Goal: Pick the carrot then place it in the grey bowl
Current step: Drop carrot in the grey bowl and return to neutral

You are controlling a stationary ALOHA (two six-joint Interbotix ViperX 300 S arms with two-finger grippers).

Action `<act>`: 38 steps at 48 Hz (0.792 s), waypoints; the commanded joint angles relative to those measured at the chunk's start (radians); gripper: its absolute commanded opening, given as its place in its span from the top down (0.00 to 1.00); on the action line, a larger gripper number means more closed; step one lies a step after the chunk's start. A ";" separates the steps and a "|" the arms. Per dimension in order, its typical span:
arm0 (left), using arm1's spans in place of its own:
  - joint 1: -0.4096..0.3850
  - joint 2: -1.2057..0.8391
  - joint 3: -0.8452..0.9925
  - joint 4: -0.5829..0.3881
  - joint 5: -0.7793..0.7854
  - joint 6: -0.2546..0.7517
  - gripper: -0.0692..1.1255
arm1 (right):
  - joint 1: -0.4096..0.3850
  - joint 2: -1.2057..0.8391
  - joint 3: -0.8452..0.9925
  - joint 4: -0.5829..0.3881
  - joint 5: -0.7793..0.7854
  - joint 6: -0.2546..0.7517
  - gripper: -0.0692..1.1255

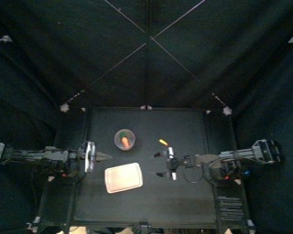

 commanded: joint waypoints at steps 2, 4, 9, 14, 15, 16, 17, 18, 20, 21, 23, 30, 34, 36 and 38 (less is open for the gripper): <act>0.002 -0.002 -0.014 0.003 -0.005 0.002 0.96 | 0.005 -0.155 0.098 0.071 -0.087 -0.002 0.07; 0.002 0.000 -0.012 0.006 -0.005 0.002 0.96 | 0.000 -0.198 0.130 0.089 -0.109 -0.002 0.07; 0.002 -0.002 -0.011 0.009 -0.005 0.002 0.96 | -0.035 -0.308 0.206 0.115 -0.149 -0.005 0.07; 0.002 -0.002 -0.011 0.009 -0.005 0.002 0.96 | -0.066 -0.393 0.261 0.130 -0.158 -0.005 0.07; 0.002 0.000 -0.011 0.009 -0.005 0.002 0.96 | -0.071 -0.410 0.272 0.133 -0.160 -0.005 0.07; 0.002 -0.002 -0.011 0.008 -0.005 0.002 0.96 | -0.075 -0.423 0.281 0.135 -0.158 -0.005 0.07; 0.002 -0.002 -0.011 0.009 -0.003 0.002 0.96 | -0.078 -0.437 0.288 0.138 -0.158 -0.002 0.07; 0.002 -0.002 -0.011 0.008 -0.005 0.002 0.96 | -0.083 -0.451 0.298 0.141 -0.158 -0.005 0.07; 0.002 -0.002 -0.011 0.008 -0.005 0.002 0.96 | -0.091 -0.479 0.313 0.144 -0.158 -0.005 0.07; 0.002 -0.002 -0.011 0.008 -0.003 0.002 0.96 | -0.095 -0.491 0.321 0.144 -0.158 -0.005 0.07; 0.002 -0.002 -0.011 0.008 -0.005 0.002 0.96 | -0.106 -0.522 0.341 0.144 -0.158 -0.005 0.07; 0.002 -0.002 -0.011 0.009 -0.005 0.002 0.96 | -0.135 -0.571 0.390 0.153 -0.158 -0.002 0.07; 0.002 -0.002 -0.011 0.009 -0.005 0.002 0.96 | -0.146 -0.580 0.407 0.156 -0.158 -0.002 0.07; 0.002 -0.002 -0.011 0.009 -0.003 0.002 0.96 | -0.152 -0.581 0.413 0.156 -0.158 -0.002 0.07; 0.002 -0.002 -0.011 0.009 -0.003 0.002 0.96 | -0.155 -0.581 0.416 0.156 -0.158 -0.002 0.07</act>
